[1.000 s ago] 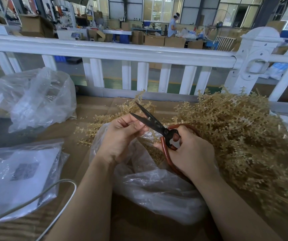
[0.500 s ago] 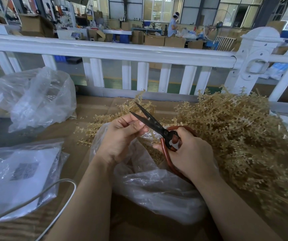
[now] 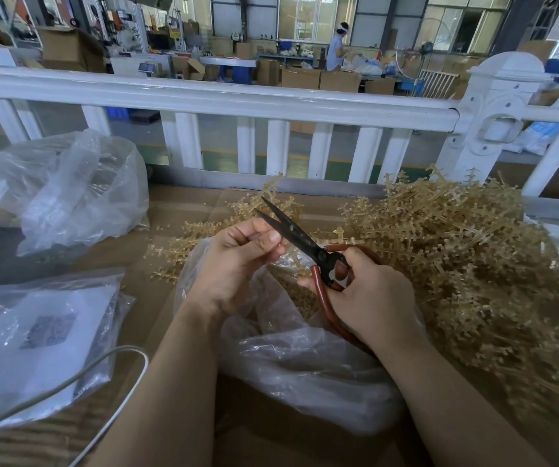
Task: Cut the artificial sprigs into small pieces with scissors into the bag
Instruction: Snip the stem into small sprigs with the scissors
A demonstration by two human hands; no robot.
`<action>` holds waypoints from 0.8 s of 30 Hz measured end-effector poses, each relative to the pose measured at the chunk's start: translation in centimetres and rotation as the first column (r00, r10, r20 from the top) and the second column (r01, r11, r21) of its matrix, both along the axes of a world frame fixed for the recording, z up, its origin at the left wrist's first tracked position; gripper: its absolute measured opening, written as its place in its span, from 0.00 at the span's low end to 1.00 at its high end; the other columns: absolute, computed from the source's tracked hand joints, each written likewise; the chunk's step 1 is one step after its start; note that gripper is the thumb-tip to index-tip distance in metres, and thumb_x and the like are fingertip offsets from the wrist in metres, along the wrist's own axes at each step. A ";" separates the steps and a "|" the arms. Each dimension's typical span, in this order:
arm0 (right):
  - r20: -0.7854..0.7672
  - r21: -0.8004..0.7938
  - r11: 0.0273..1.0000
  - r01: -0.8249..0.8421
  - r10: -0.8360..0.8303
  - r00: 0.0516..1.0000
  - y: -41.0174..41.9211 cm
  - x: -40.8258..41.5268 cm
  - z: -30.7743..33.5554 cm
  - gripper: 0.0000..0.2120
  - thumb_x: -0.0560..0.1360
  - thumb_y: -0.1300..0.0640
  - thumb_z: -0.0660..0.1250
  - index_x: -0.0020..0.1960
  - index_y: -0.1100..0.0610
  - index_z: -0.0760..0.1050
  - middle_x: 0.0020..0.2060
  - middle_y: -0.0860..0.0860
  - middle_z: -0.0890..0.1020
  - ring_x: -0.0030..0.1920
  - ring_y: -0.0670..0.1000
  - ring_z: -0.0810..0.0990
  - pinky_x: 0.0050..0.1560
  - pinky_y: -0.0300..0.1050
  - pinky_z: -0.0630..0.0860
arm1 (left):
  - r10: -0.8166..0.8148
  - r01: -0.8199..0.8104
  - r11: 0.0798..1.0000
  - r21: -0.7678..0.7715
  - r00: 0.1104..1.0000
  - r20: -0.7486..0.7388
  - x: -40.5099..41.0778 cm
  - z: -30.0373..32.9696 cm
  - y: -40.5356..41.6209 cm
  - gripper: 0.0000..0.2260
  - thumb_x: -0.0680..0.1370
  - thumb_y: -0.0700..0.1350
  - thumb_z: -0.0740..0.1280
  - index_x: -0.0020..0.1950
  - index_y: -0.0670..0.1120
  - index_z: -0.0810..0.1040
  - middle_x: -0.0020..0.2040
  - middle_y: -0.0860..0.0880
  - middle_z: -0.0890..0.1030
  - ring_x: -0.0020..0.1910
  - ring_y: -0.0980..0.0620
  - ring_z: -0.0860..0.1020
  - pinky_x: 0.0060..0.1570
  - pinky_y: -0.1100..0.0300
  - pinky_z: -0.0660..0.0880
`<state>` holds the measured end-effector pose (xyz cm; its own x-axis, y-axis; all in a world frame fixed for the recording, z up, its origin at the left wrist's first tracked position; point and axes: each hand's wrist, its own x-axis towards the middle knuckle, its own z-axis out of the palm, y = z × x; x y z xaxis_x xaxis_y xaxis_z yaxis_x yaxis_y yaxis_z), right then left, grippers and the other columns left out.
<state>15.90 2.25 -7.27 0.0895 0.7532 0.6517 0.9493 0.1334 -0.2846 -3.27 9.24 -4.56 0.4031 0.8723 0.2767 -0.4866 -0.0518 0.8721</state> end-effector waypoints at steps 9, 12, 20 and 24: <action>0.045 0.020 0.999 0.042 -0.043 0.998 0.1 0.0 0.3 0.30 0.70 0.18 0.48 0.42 0.45 0.63 0.30 0.40 0.73 0.27 0.42 0.70 0.25 0.29 0.57 | 0.049 -0.050 0.997 0.063 0.999 0.005 0.1 -0.2 0.2 0.07 0.71 0.37 0.70 0.42 0.48 0.84 0.40 0.48 0.83 0.39 0.53 0.80 0.44 0.61 0.78; 0.038 0.001 0.999 0.049 -0.049 0.998 0.2 0.0 0.0 0.31 0.70 0.18 0.48 0.43 0.45 0.65 0.31 0.40 0.74 0.28 0.42 0.73 0.25 0.31 0.62 | 0.057 -0.056 0.994 0.098 0.998 -0.012 0.1 -0.2 0.2 0.09 0.72 0.36 0.69 0.43 0.49 0.84 0.38 0.50 0.83 0.37 0.54 0.80 0.43 0.62 0.78; 0.027 -0.030 0.999 0.039 -0.038 0.999 0.2 0.1 -0.2 0.19 0.74 0.29 0.57 0.42 0.44 0.64 0.28 0.39 0.70 0.25 0.39 0.68 0.24 0.32 0.59 | 0.121 -0.108 0.981 0.158 0.990 -0.074 0.4 -0.4 0.2 0.11 0.70 0.34 0.69 0.42 0.50 0.84 0.36 0.48 0.83 0.35 0.52 0.79 0.44 0.56 0.76; 0.011 -0.041 0.999 0.035 -0.034 0.999 0.2 0.1 -0.1 0.18 0.73 0.30 0.56 0.41 0.45 0.64 0.28 0.40 0.71 0.26 0.40 0.70 0.23 0.33 0.61 | 0.104 -0.085 0.978 0.190 0.990 -0.095 0.7 -0.4 0.1 0.09 0.70 0.32 0.68 0.45 0.44 0.82 0.39 0.46 0.83 0.38 0.52 0.79 0.43 0.59 0.76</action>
